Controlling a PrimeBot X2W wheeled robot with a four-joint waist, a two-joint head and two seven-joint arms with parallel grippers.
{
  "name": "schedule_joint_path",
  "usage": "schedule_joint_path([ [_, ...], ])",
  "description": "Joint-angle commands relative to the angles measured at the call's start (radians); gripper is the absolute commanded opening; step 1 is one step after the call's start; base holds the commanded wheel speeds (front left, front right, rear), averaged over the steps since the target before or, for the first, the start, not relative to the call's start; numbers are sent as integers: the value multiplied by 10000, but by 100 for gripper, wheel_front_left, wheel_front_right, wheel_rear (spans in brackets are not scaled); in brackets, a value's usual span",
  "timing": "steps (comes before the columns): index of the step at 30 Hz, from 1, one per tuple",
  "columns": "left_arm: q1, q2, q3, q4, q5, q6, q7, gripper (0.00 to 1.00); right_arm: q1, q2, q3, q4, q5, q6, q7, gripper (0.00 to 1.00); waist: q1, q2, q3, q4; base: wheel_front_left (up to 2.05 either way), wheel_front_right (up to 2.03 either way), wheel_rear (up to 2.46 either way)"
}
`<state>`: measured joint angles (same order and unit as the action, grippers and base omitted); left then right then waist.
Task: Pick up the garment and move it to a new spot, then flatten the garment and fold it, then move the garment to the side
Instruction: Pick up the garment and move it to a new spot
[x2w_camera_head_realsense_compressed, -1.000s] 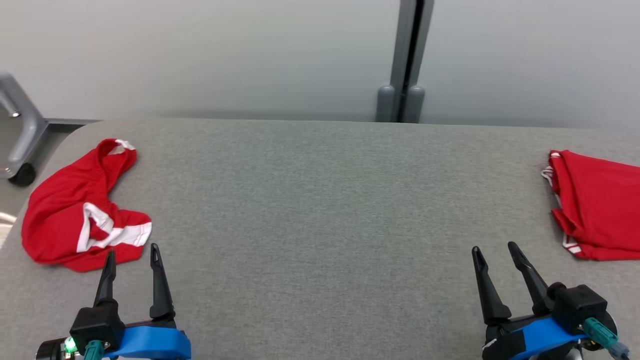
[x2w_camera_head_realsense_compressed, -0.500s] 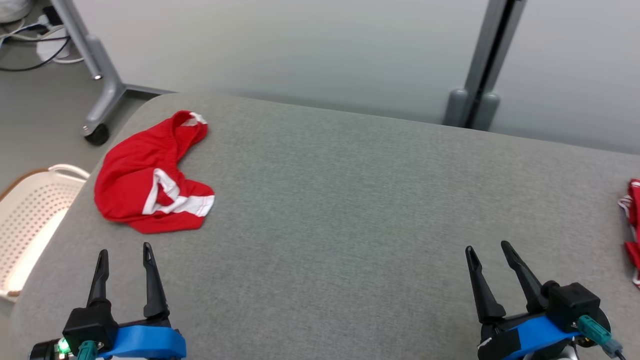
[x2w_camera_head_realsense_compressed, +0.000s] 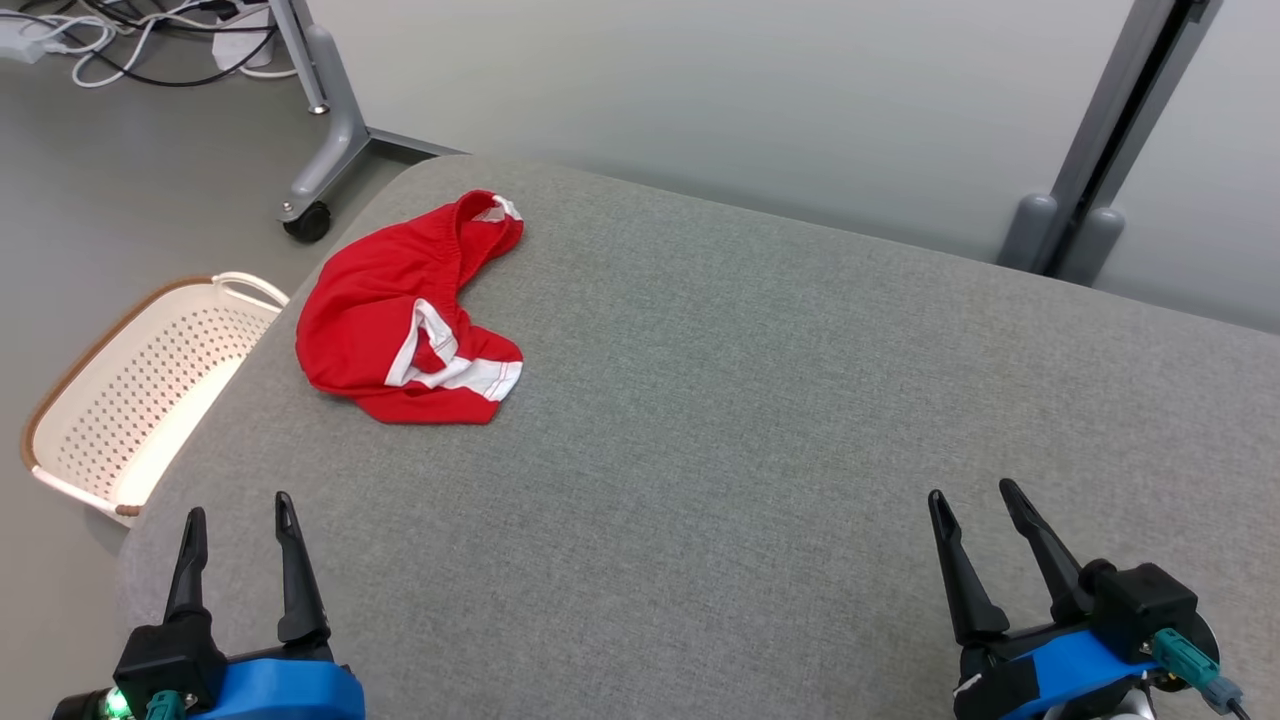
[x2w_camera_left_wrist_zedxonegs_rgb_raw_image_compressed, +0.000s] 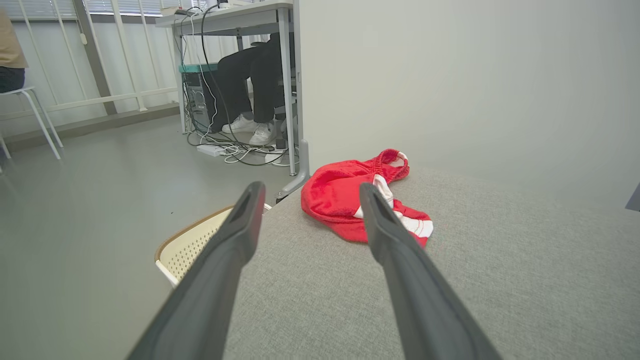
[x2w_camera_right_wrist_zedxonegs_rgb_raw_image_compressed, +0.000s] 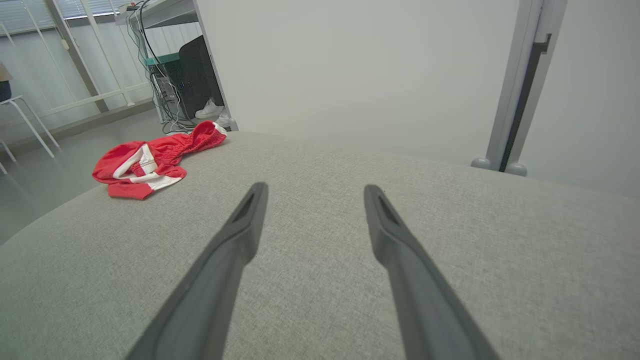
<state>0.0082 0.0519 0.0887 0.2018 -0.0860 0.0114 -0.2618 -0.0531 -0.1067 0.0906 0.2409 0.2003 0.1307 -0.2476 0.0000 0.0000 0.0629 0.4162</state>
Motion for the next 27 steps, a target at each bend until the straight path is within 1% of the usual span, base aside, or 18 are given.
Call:
schedule_joint_path([
  [1, 87, -2, 34, -52, 44, 39, -43, 100, -111, -77, -2, 25, -66, 2, -20, 100, 0, 0, 29, 55, 0, 0, 0],
  [7, 48, -8, 37, -78, 2, 82, -43, 100, -160, -135, 30, 56, 4, 2, -30, 100, 0, 0, 101, 130, 0, 0, 0],
  [12, 60, -12, 49, -121, -78, 152, -43, 100, -207, -177, 96, 10, 18, 2, -13, 100, 0, 0, 192, 5, 0, 0, 0],
  [19, -576, 129, 162, 45, -1, 49, -43, 100, -338, -328, 111, -235, -125, 2, 51, 100, 0, 0, 447, -424, 0, 0, 0],
  [25, -1896, 505, 495, 387, -103, -65, -43, 100, -557, -613, 96, -754, -229, 2, 281, 100, 0, 0, 1057, -995, 0, 0, 0],
  [27, -2414, 572, 591, 505, -140, -16, -41, 100, -652, -721, 67, -1005, -293, 2, 356, 100, 0, 0, 1316, -1224, 0, 0, 0],
])
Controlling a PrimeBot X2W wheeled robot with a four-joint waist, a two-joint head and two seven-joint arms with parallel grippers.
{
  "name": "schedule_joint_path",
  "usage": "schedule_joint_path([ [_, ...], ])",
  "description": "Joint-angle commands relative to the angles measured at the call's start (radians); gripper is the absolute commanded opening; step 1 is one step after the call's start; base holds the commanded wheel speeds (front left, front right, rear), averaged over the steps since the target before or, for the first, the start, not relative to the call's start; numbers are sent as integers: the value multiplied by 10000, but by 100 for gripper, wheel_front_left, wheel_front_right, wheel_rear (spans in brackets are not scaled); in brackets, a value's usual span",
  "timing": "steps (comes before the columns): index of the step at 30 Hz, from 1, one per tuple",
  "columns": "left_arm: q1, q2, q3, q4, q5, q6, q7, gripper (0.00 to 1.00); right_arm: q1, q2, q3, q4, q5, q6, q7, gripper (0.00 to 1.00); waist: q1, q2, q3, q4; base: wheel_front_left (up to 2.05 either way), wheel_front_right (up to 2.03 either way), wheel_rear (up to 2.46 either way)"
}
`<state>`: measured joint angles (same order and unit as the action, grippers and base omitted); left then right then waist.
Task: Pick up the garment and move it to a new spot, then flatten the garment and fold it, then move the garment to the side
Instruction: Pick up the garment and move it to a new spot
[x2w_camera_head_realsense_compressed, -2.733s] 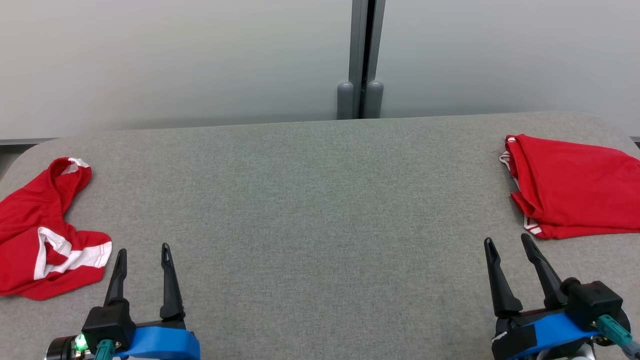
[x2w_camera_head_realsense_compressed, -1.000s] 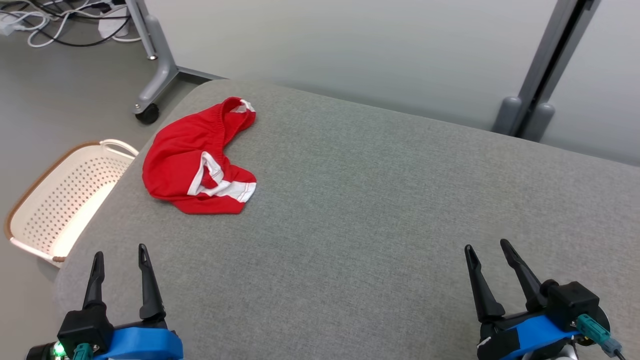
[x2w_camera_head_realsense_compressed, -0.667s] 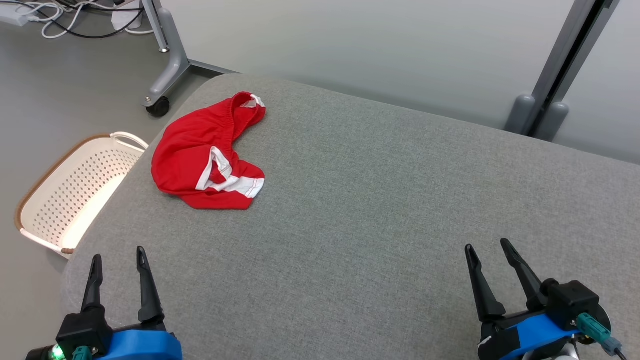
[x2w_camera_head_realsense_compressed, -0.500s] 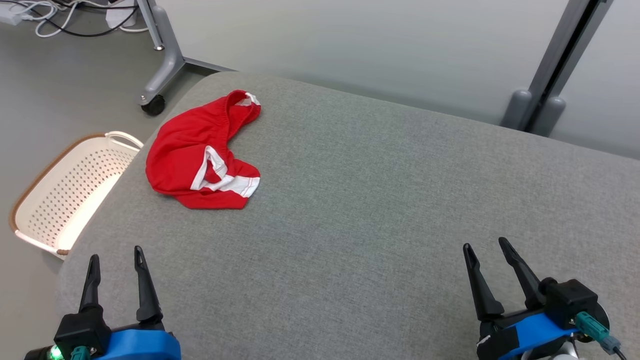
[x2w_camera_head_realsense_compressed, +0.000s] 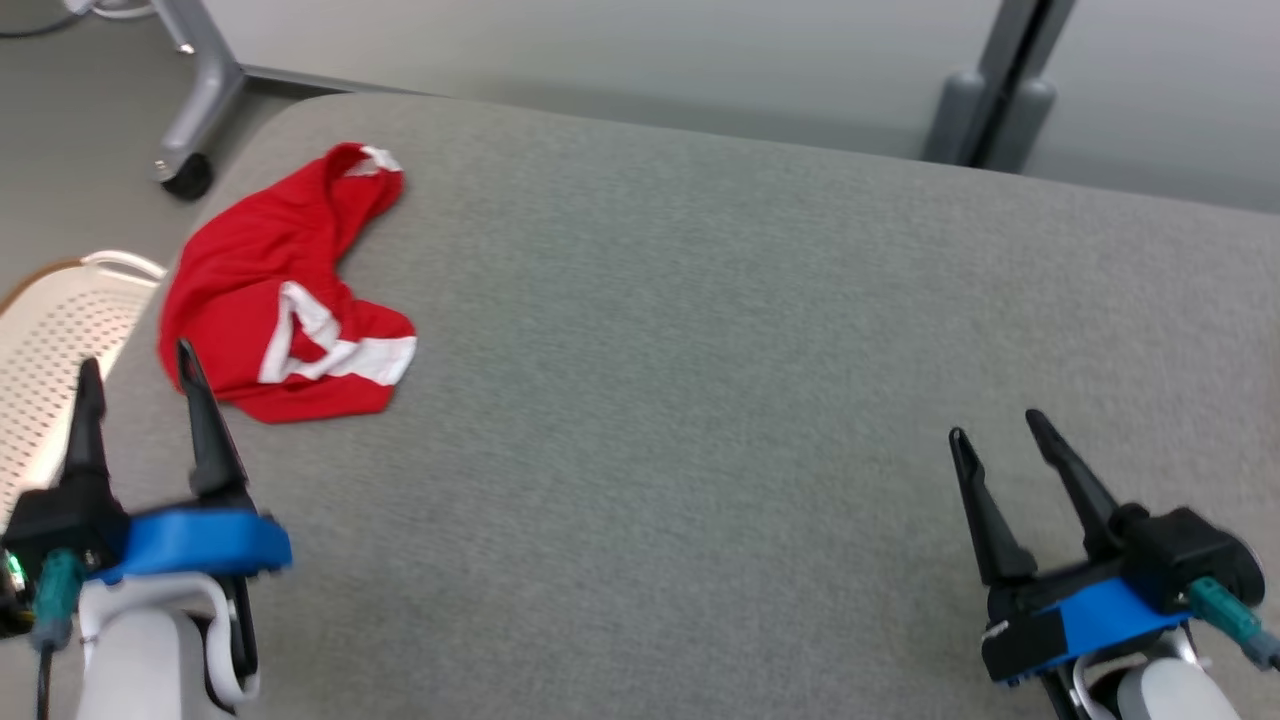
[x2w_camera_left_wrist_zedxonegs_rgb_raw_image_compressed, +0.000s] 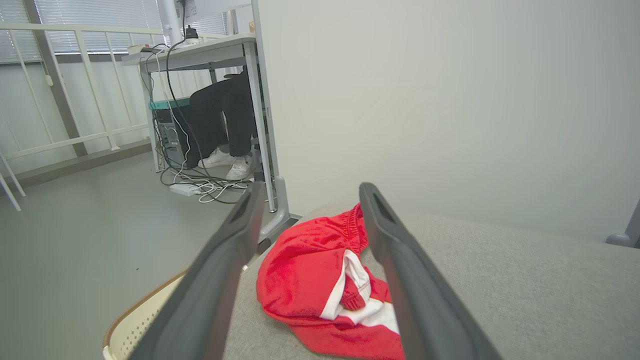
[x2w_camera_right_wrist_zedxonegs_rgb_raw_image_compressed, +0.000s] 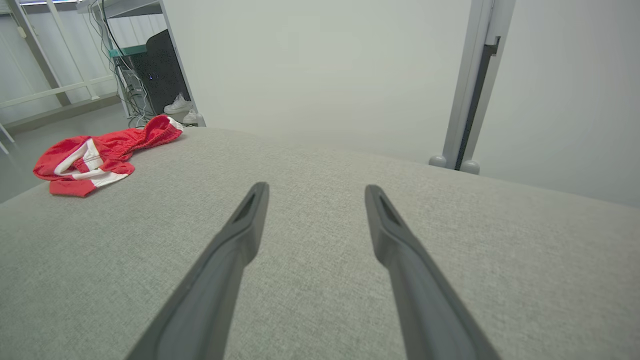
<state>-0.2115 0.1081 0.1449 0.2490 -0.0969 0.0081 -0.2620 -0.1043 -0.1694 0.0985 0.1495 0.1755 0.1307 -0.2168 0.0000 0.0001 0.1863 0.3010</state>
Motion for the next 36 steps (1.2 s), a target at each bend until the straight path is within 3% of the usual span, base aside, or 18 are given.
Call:
schedule_joint_path([
  [1, -472, 96, 84, 143, -31, 18, -38, 100, -179, -150, -29, -239, -72, 2, 100, 100, 0, -1, 210, -187, 0, 0, 0],
  [7, -1968, 611, 586, 867, -255, -14, -33, 100, -349, -485, -167, -1118, -254, 2, 407, 100, 0, -1, 1057, -784, 0, 0, 0],
  [11, -3099, 1248, 940, 1614, -297, -71, -32, 100, -298, -782, -526, -2090, -363, 2, 781, 100, 0, -1, 1897, -1349, 0, 0, 0],
  [22, -5414, 2275, 1015, 4540, -537, -364, 282, 100, 266, -1057, -1610, -3954, -439, 2, 1449, 100, 0, -1, 3410, -1595, 0, 0, 0],
  [27, -6450, 2542, 833, 6581, -706, -621, 1625, 100, 206, -1051, -1681, -4484, -483, 2, 1617, 100, 0, -1, 3838, -1615, 0, 0, 0],
  [36, -7318, 2770, 601, 8564, -1071, -1056, 3724, 100, 199, -1101, -1717, -4498, -402, 2, 1597, 100, 0, -1, 3937, -1593, 0, 0, 0],
])
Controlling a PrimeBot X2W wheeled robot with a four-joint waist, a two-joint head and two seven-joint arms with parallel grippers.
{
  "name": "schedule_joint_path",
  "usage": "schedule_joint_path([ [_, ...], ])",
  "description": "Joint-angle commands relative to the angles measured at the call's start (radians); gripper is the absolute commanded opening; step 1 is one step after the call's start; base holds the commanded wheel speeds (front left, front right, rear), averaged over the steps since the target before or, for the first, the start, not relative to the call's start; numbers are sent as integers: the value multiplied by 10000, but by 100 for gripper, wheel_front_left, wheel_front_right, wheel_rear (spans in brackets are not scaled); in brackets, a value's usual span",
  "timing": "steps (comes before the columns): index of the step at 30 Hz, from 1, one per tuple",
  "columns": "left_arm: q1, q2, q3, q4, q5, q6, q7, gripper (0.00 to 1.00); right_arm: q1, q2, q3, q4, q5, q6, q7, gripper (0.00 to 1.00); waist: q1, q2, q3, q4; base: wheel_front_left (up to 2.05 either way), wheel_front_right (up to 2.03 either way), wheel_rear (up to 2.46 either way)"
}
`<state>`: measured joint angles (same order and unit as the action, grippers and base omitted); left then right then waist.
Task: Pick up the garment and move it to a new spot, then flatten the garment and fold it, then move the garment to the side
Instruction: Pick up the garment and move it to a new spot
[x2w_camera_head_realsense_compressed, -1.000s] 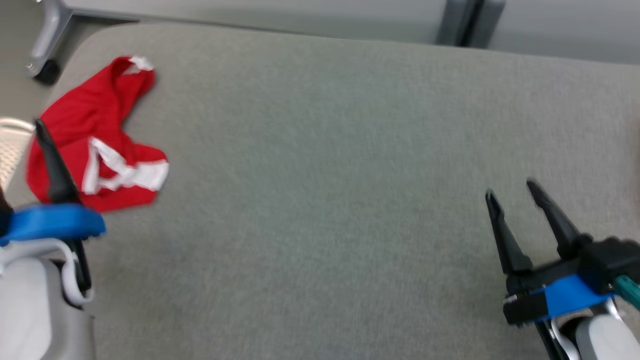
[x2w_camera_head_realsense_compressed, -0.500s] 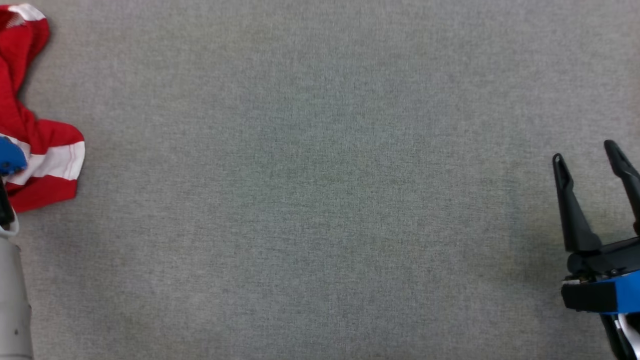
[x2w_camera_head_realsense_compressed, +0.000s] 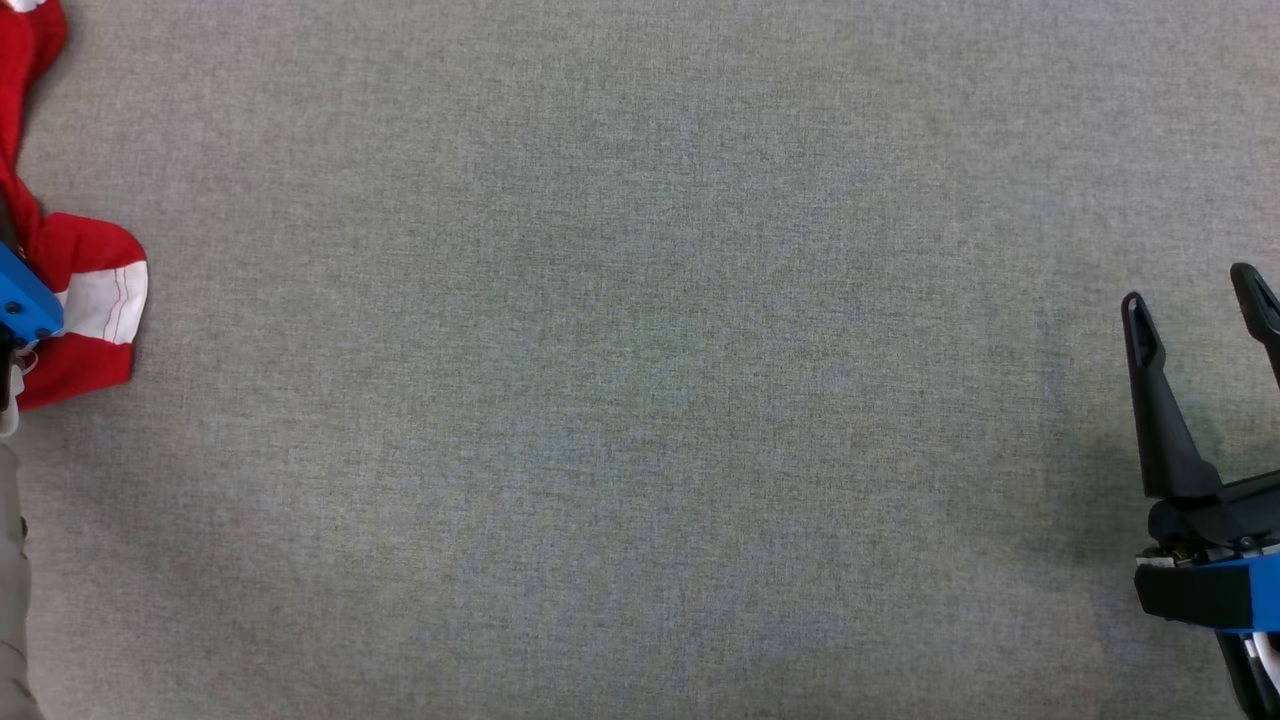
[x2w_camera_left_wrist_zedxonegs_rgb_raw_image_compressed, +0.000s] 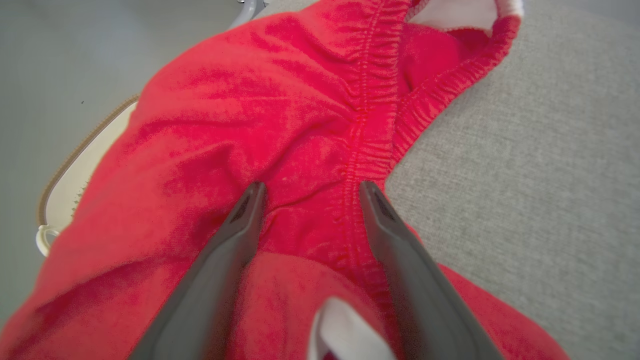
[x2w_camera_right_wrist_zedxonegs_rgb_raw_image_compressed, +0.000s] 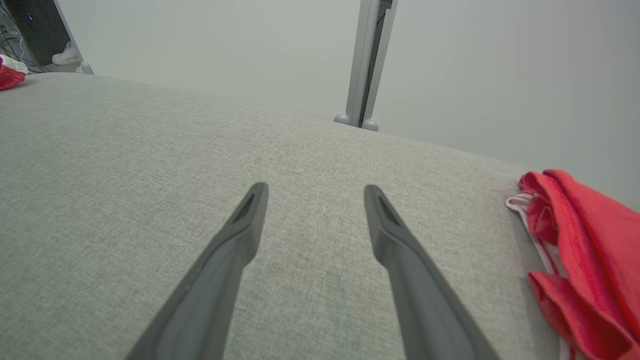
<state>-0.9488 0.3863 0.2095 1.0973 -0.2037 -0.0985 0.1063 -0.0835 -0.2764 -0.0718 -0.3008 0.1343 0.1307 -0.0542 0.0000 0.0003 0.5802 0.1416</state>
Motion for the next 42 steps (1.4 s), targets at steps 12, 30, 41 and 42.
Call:
schedule_joint_path([
  [12, -85, 368, -381, 1429, -318, -275, 1367, 0, -263, 86, 263, 274, 44, 2, -119, 100, 0, -3, -196, -210, 0, 0, 0],
  [30, -1140, 1271, -2576, -91, -989, -314, -597, 0, -589, 813, 915, 1837, 301, 2, -1044, 100, 0, -3, -1775, -1068, 0, 0, 0],
  [41, -1659, 833, -4219, -2026, -1174, -312, -1970, 0, -398, 1229, 1044, 2708, 379, 2, -1490, 100, 0, -3, -2776, -1578, 0, 0, 0],
  [42, -1630, 730, -4345, -2320, -1087, -268, -2014, 0, -394, 1271, 1039, 2766, 378, 2, -1537, 100, 0, -3, -2868, -1652, 0, 0, 0],
])
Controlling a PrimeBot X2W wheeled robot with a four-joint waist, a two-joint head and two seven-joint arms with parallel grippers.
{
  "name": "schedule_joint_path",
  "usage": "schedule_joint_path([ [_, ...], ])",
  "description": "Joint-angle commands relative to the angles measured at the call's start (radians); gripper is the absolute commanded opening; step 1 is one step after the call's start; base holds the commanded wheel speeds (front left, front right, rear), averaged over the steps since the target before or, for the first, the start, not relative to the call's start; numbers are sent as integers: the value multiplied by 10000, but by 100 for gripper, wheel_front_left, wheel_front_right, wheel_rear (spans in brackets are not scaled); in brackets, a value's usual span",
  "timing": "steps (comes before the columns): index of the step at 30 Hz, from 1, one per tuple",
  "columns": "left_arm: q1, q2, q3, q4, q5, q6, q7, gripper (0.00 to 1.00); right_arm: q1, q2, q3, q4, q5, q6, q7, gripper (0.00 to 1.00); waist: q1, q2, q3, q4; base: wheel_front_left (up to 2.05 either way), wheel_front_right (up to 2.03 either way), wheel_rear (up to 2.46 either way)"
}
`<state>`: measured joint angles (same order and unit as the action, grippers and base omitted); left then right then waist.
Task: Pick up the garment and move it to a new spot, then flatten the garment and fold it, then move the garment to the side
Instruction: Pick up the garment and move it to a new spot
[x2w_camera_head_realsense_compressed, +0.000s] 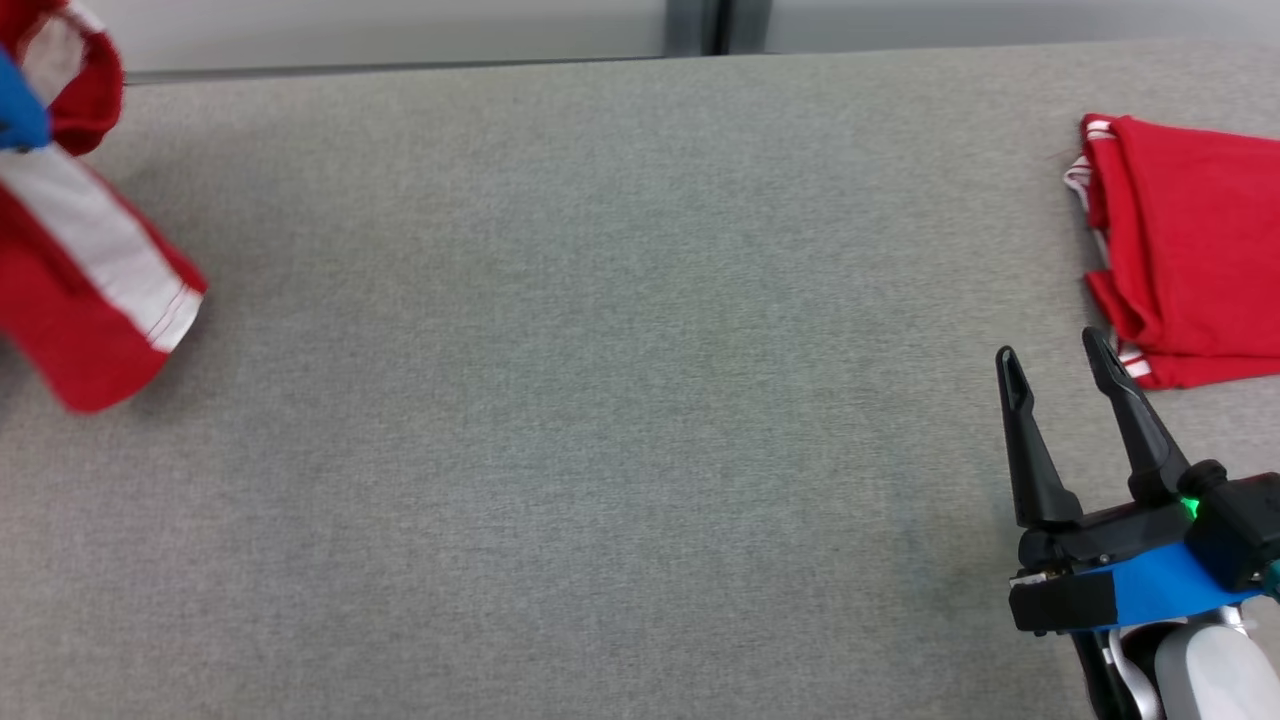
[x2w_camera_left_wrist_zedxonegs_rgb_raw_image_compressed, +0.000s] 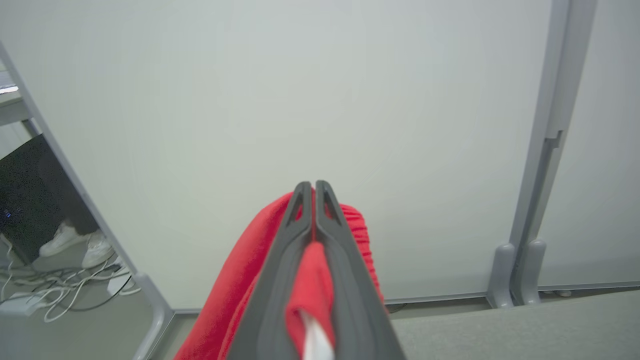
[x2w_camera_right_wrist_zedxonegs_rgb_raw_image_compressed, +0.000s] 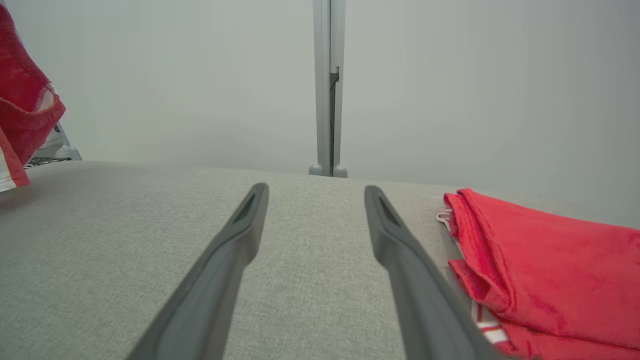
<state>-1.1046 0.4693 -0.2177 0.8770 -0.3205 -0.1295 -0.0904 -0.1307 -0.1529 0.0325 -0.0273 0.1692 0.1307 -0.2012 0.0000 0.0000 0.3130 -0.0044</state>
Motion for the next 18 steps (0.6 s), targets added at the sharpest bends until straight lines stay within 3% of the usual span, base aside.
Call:
schedule_joint_path([
  [1, -52, -211, -154, -449, 114, 90, -99, 0, 89, 84, -4, 79, 28, 2, -106, 100, 0, 0, -286, -277, 0, 0, 0],
  [12, 156, -981, -1074, -4266, 249, 160, 851, 0, 52, 449, 153, 575, 105, 2, -368, 100, 0, 0, -806, -1569, 0, 0, 0],
  [18, 57, -1516, -1708, -5594, 47, 93, 1416, 0, -88, 588, 286, 843, 231, 2, -505, 100, 0, 0, -738, -2289, 0, 0, 0],
])
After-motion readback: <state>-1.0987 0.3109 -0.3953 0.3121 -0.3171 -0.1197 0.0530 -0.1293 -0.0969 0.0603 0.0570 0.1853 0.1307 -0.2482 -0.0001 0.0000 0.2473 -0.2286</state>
